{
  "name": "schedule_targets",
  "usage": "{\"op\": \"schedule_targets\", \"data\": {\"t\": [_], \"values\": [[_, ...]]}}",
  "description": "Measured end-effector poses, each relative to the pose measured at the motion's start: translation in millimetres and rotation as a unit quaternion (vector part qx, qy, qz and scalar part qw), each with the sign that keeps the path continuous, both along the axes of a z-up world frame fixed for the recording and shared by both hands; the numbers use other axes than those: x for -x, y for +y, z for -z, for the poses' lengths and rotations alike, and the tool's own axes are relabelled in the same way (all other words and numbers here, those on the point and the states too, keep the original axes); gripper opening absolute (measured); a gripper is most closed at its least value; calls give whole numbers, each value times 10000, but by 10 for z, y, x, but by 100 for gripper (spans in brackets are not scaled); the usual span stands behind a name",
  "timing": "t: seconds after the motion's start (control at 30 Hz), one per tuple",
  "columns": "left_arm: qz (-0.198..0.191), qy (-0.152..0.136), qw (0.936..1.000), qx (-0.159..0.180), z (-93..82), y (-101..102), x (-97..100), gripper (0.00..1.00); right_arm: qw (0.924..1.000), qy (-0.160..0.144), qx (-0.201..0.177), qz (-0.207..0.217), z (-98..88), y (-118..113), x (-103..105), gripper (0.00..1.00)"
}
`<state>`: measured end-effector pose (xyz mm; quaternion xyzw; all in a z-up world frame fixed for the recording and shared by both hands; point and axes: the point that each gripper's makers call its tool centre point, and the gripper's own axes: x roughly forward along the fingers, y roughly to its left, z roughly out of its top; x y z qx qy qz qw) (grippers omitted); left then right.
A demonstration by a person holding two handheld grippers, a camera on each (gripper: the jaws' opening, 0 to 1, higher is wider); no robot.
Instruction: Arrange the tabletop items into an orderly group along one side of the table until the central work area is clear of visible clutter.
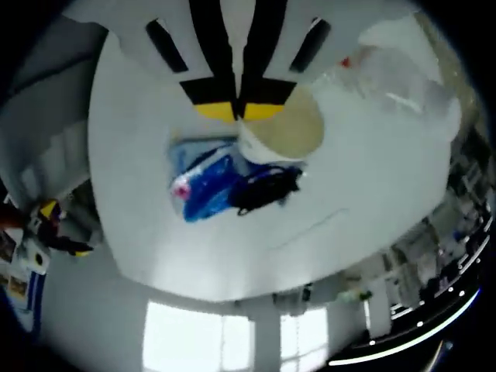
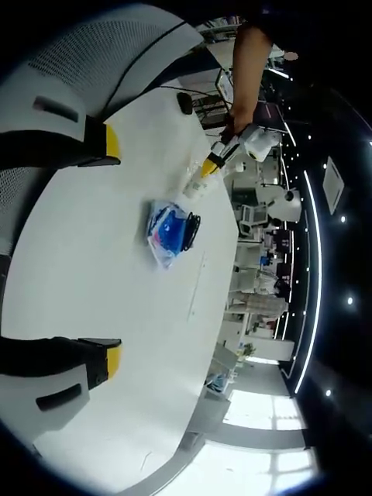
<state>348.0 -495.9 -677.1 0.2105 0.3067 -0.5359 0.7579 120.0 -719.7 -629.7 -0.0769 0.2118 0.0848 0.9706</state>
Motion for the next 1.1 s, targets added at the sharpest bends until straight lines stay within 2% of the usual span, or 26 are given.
{"op": "schedule_targets", "data": {"t": [0.17, 0.47, 0.7, 0.87, 1.0, 1.1], "values": [[96, -26, 9998, -160, -63, 18, -71, 0, 10000, -8, 0, -5, -4, 4, -3, 91], [281, -131, 9969, -720, -135, 106, -211, 0, 10000, -29, -12, 13, -11, 3, -8, 91], [476, -213, 9892, -1369, -70, 124, -311, 0, 10000, -21, -13, -7, -9, 10, -9, 90], [551, -73, 9837, -1708, -31, 139, -331, 0, 10000, -66, -43, 24, -25, 3, -15, 91], [679, -89, 9765, -2043, -1, 156, -355, 0, 10000, -73, -47, 8, -24, 7, -17, 93], [826, -34, 9677, -2380, 46, 193, -354, 0, 9999, -81, -60, 9, -28, 8, -18, 94]]}}
